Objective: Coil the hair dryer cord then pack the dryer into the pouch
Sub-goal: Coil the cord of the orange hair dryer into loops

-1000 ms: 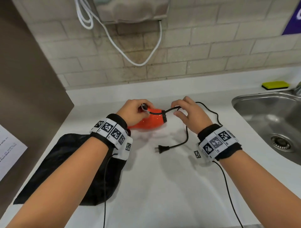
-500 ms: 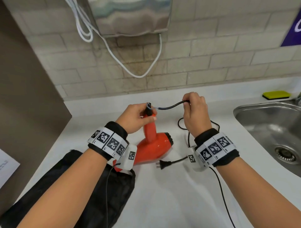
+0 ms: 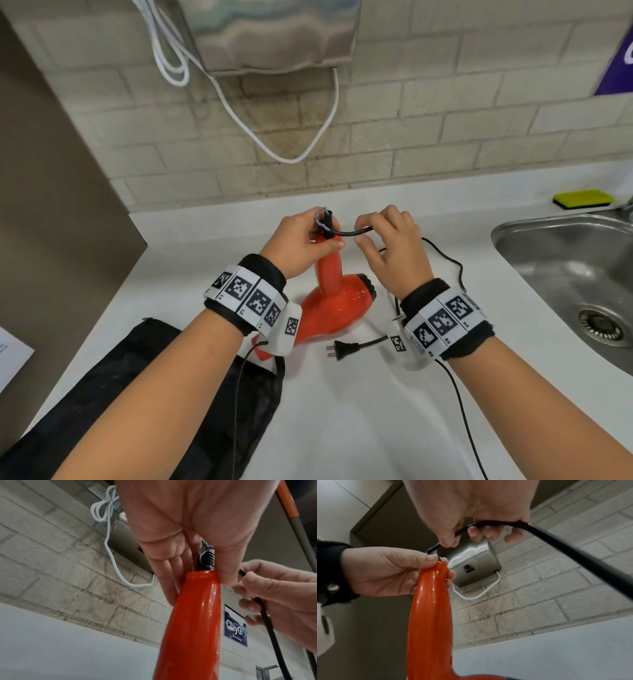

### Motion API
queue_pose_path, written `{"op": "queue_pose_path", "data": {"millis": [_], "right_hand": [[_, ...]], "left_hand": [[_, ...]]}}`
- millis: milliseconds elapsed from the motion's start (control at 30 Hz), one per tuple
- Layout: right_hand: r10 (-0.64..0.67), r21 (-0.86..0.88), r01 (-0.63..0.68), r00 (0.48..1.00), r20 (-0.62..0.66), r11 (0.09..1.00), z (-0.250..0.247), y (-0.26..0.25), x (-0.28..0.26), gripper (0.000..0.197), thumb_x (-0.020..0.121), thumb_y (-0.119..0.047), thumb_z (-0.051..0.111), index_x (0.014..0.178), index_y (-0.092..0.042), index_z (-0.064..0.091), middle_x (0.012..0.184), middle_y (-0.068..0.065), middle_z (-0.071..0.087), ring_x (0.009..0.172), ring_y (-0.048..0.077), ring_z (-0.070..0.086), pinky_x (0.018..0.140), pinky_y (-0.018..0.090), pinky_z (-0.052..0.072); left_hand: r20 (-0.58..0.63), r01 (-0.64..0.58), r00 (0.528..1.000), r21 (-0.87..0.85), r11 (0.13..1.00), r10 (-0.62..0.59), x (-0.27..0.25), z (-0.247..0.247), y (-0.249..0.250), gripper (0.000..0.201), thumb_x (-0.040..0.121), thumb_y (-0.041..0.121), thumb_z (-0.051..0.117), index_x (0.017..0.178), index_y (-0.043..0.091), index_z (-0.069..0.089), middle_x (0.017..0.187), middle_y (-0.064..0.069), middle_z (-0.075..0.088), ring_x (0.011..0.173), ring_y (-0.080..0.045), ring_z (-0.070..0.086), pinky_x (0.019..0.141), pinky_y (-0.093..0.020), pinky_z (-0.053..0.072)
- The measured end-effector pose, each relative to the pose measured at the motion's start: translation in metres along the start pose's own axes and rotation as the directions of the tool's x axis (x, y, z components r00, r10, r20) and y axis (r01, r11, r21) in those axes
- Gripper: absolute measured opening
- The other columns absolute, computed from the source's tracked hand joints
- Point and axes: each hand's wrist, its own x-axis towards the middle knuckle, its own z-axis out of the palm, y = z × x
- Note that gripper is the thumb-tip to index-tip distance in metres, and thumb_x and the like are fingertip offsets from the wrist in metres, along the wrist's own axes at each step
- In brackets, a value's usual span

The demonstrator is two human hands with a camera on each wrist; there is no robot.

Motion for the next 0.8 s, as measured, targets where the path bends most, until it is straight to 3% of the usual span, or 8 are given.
{"op": "queue_pose_path", "data": {"millis": [133,200,267,400,500,600,733,800], "right_hand": [[0.019,0.017,-0.017,0.993,-0.117,1.0,-0.007,-0.001,0.003,0.035,0.086,-0.035,0.038,0.088,-0.013,0.064,0.084,0.005,0.058,0.079,0.023,0.046,0.071,0.033,0.027],[0.068,0.052,-0.061,0.987,-0.145,0.997,-0.01,-0.006,0.008,0.038,0.087,-0.035,0.033,0.086,-0.011,0.063,0.086,0.003,0.058,0.081,0.017,0.04,0.072,0.032,0.027],[0.094,0.092,-0.081,0.984,-0.153,0.992,-0.013,-0.008,0.016,0.039,0.087,-0.035,0.03,0.083,-0.009,0.06,0.081,0.0,0.053,0.079,0.016,0.04,0.071,0.032,0.031],[0.113,0.216,-0.085,0.986,-0.121,0.973,-0.018,-0.004,0.033,0.03,0.09,-0.027,0.039,0.083,-0.007,0.061,0.075,-0.002,0.05,0.073,0.015,0.045,0.068,0.028,0.036],[0.038,0.241,-0.041,0.999,0.015,0.97,-0.023,-0.002,0.043,0.027,0.088,-0.024,0.044,0.089,-0.008,0.065,0.078,0.001,0.054,0.072,0.012,0.047,0.066,0.019,0.034],[-0.054,0.312,0.002,0.986,0.16,0.95,-0.03,-0.006,0.052,0.02,0.089,-0.018,0.051,0.095,-0.008,0.068,0.077,-0.006,0.052,0.072,0.004,0.049,0.071,0.01,0.036],[0.071,0.349,-0.078,0.997,0.032,0.934,-0.036,-0.015,0.063,0.007,0.087,-0.02,0.058,0.088,-0.014,0.062,0.07,-0.01,0.051,0.065,0.003,0.047,0.063,0.017,0.038],[0.152,0.312,-0.14,0.988,-0.013,0.94,-0.033,-0.017,0.071,0.017,0.088,-0.026,0.057,0.079,-0.012,0.059,0.064,-0.008,0.05,0.064,0.011,0.049,0.063,0.027,0.041]], "left_hand": [[-0.051,-0.024,0.999,-0.08,0.997,0.02,0.006,-0.001,0.0,0.034,0.074,-0.004,0.067,0.097,0.018,0.056,0.101,-0.002,0.064,0.093,-0.013,0.062,0.084,-0.023,0.048],[0.022,-0.073,0.997,-0.136,0.988,0.076,0.009,-0.002,0.003,0.058,0.073,-0.011,0.063,0.108,0.032,0.047,0.111,0.002,0.06,0.1,-0.012,0.063,0.086,-0.023,0.051],[0.117,-0.087,0.987,-0.173,0.981,0.109,0.009,-0.001,0.009,0.064,0.074,-0.011,0.06,0.111,0.039,0.045,0.103,0.004,0.061,0.09,-0.012,0.065,0.084,-0.023,0.052],[0.147,-0.056,0.985,-0.236,0.97,0.092,0.012,-0.002,0.022,0.008,0.084,0.007,0.06,0.085,0.015,0.061,0.066,0.005,0.064,0.063,-0.002,0.059,0.069,-0.014,0.048],[0.171,-0.023,0.983,-0.24,0.971,0.066,0.018,-0.009,0.03,0.021,0.091,0.02,0.051,0.076,0.012,0.064,0.056,0.008,0.065,0.054,-0.004,0.059,0.06,-0.017,0.048],[0.245,0.004,0.968,-0.245,0.97,0.058,0.025,-0.016,0.036,0.022,0.09,0.012,0.052,0.074,0.016,0.066,0.06,0.009,0.065,0.05,-0.004,0.057,0.059,-0.02,0.049],[0.271,0.097,0.962,-0.449,0.888,0.032,0.032,-0.015,0.044,0.029,0.089,0.026,0.046,0.068,0.013,0.059,0.046,0.006,0.051,0.042,-0.008,0.047,0.053,-0.02,0.046],[0.231,0.123,0.973,-0.547,0.828,0.009,0.036,-0.013,0.048,0.031,0.097,0.022,0.035,0.073,0.01,0.051,0.04,0.009,0.041,0.039,-0.007,0.039,0.05,-0.021,0.042]]}}
